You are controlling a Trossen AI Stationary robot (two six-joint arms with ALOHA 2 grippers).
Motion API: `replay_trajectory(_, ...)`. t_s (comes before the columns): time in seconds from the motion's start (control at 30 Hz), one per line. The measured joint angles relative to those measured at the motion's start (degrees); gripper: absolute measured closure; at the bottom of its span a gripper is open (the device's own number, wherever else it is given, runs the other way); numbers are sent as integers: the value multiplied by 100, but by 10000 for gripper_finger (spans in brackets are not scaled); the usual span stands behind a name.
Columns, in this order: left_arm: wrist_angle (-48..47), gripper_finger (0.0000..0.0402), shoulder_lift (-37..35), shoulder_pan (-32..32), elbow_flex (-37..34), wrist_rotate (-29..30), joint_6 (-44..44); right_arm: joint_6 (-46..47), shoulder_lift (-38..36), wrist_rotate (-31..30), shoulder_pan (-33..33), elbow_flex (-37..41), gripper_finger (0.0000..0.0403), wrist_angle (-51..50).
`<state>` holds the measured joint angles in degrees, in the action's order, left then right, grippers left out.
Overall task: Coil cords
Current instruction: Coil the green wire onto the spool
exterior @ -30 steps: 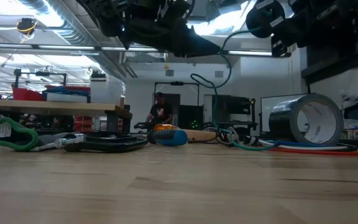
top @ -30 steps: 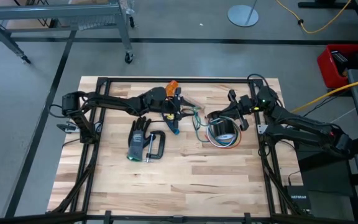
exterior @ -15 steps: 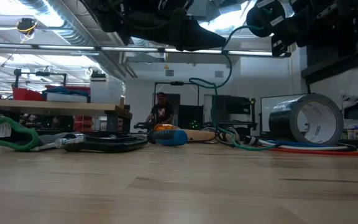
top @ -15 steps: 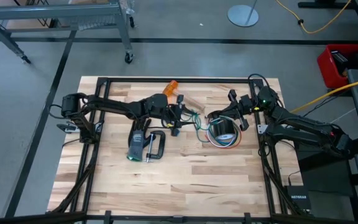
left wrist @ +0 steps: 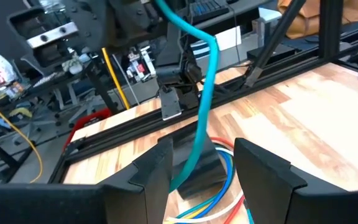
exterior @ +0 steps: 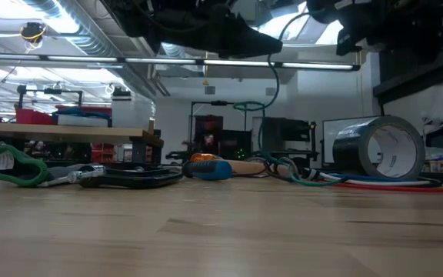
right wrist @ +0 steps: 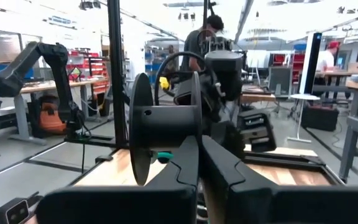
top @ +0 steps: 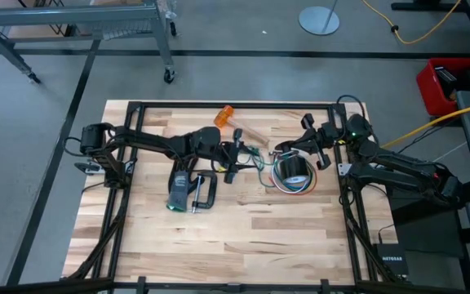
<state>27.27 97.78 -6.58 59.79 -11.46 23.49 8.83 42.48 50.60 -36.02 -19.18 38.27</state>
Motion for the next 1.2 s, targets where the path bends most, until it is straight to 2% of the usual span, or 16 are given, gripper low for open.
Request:
replay_trajectory(0.27, 89, 243, 0, 35, 0, 2, 87, 58, 0, -160, 1, 0, 394, 36)
replay_trajectory(0.7, -18, 363, 1, -26, 0, 111, -13, 75, -118, -152, 1, 0, 394, 226)
replay_trajectory(0.9, -1, 396, 0, -114, 0, 191, -287, 191, -324, -156, 1, 0, 394, 222)
replay_trajectory(1.2, 179, 399, 0, -173, 0, 1032, -1300, 196, -440, -290, -1, 0, 394, -81)
